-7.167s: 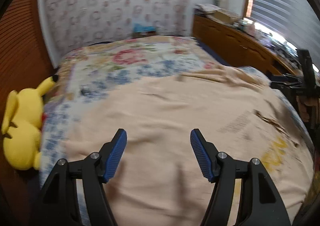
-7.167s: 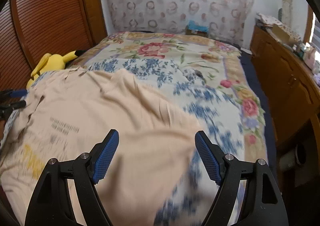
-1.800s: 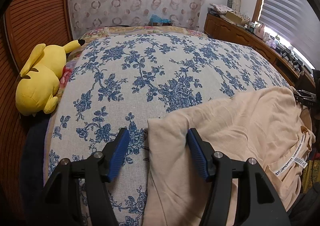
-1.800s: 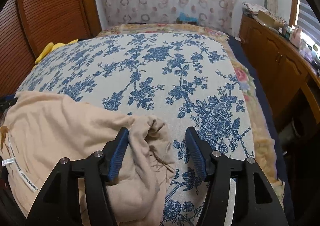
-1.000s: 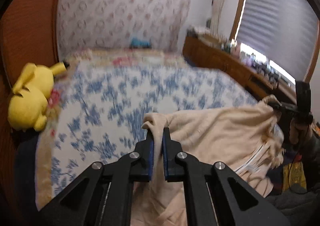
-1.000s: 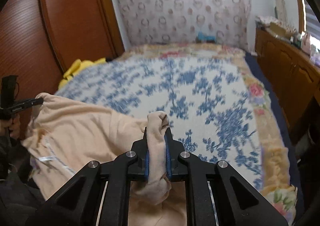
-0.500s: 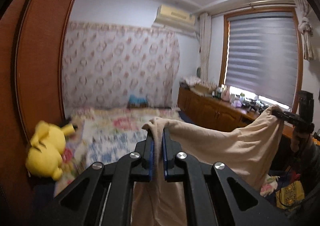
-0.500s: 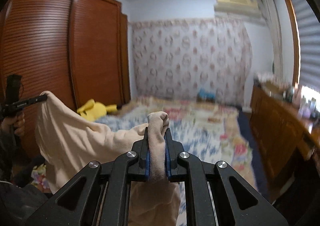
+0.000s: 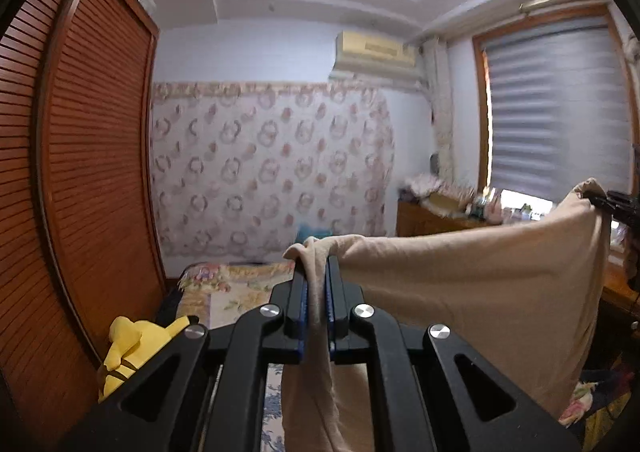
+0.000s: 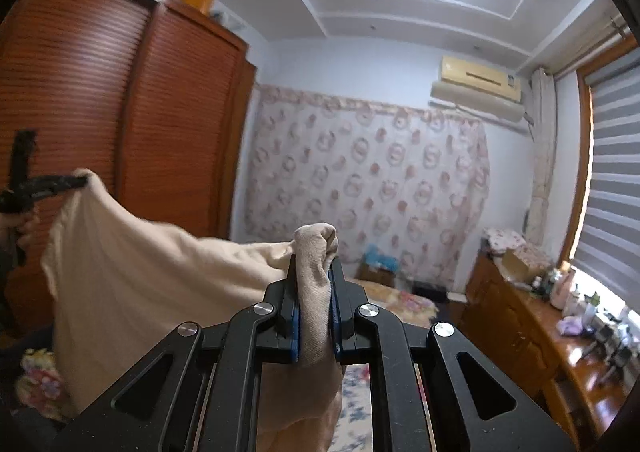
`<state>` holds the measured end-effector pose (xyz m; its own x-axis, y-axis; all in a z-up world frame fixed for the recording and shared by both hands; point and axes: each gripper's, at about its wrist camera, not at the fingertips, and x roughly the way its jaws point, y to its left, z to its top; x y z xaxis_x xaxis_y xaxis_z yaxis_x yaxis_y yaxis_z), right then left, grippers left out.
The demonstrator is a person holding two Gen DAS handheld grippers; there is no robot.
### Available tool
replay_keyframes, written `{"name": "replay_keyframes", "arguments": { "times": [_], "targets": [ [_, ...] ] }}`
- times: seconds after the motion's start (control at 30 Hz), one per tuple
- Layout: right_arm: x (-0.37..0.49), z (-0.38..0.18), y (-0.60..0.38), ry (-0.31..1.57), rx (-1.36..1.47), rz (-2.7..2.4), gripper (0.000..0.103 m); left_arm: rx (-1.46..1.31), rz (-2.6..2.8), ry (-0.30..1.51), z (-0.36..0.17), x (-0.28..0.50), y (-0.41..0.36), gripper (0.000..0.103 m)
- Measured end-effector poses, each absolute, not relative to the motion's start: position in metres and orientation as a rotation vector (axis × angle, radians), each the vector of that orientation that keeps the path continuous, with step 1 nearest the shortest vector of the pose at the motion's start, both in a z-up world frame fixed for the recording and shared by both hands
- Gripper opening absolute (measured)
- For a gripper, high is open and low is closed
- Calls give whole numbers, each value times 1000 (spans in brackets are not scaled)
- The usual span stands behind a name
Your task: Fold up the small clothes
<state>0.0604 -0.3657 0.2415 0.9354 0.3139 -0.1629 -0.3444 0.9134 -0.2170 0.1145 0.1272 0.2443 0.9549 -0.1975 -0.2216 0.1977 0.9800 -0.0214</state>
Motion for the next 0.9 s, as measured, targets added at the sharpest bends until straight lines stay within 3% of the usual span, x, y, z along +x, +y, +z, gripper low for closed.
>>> {"name": "replay_keyframes", "arguments": {
  "times": [0.1, 0.17, 0.23, 0.33, 0.43, 0.63, 0.67, 0.9],
  "targets": [
    [130, 224, -361, 206, -256, 295, 10, 55, -177, 316, 206, 182, 121, 10],
    [186, 192, -357, 260, -256, 281, 11, 87, -162, 383, 165, 230, 114, 19],
    [239, 149, -352, 332, -285, 229, 11, 97, -173, 472, 117, 272, 105, 19],
    [320, 57, -348, 541, -289, 149, 21, 82, -197, 655, 45, 316, 94, 22],
    [361, -14, -358, 699, -238, 97, 21, 57, -205, 754, -6, 323, 96, 31],
    [345, -64, -371, 772, -231, 152, 39, 106, -241, 790, -35, 276, 80, 54],
    [336, -62, -370, 773, -221, 163, 43, 104, -252, 793, -36, 267, 79, 55],
    [271, -49, -388, 795, -191, 244, 43, 104, -309, 785, -36, 211, 84, 56]
  ]
}}
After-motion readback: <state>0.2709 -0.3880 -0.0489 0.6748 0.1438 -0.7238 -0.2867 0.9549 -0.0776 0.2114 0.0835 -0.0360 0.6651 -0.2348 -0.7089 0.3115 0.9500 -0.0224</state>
